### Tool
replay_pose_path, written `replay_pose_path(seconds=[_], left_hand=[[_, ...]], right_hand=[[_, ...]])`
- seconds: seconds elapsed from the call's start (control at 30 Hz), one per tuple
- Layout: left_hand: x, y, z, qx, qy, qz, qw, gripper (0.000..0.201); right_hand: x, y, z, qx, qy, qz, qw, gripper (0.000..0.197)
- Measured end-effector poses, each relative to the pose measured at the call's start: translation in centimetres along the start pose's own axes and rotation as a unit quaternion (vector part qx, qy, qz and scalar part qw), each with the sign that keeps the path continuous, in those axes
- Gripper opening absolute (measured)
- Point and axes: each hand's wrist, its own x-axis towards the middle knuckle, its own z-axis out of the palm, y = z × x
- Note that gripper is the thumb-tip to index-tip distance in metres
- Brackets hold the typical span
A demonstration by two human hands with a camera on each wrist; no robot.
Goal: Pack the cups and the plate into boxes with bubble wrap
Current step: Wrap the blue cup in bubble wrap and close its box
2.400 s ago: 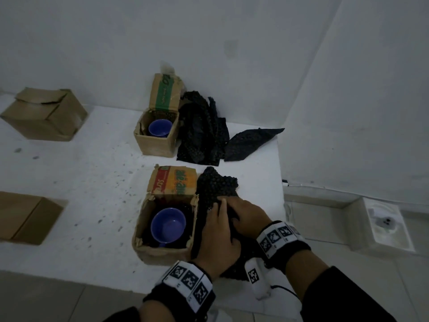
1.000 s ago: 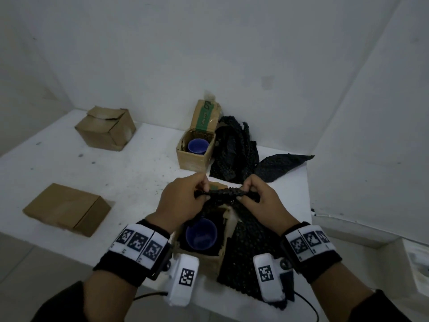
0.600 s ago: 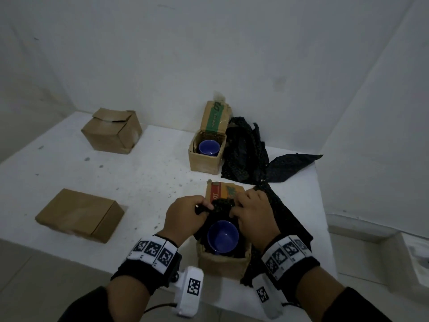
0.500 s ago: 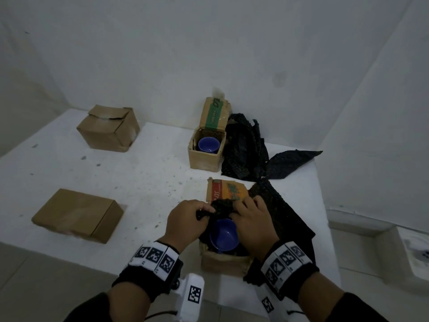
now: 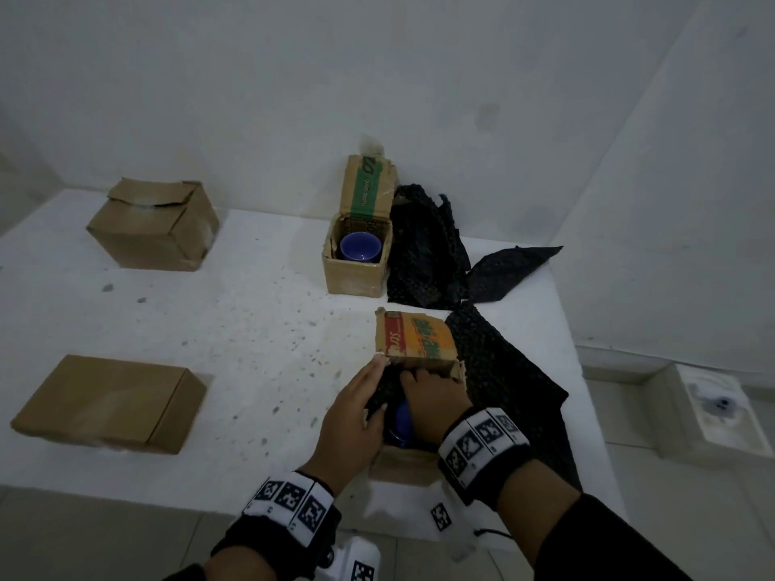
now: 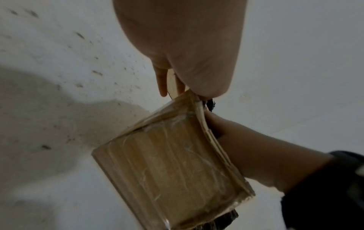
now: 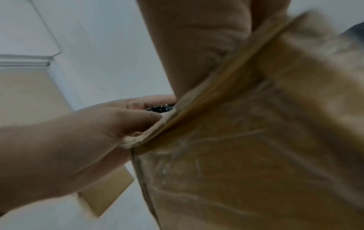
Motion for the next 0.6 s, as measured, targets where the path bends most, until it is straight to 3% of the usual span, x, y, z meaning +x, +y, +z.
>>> replay_pose_path(seconds=[0.17,0.27,0.33,0.47,0.6], left_hand=[[0.0,-0.2,-0.2,-0.116,-0.002,-0.049,0.992,0.061],[-0.1,-0.1,-0.2,-0.153,-0.010,-0.067,0.986,0.058],[-0.2,0.1,-0.1,-0.190,-0.012,-0.089,0.978,0.054],[0.1,0.3,0.1,-0.245,-0.022,-0.110,0.963,0.047],[0.3,0.6,0.2,-0.275,-0.009,-0.119,0.954,0.035]], right_hand=[[0.6,0.2,-1.3,0.048,-0.027,0.000,0.998,0.036],[-0.5,-0.2,-0.6,0.081,0.136,-0.032,0.987,0.032],[-1.3,-0.7,0.2,0.118,0.180,-0.089,0.973,0.050],[-1.6,-0.6,1.4,0.133,0.052,-0.114,0.983,0.060],[-0.7,-0.7,1.1,0.042,0.051,-0.155,0.986,0.069]])
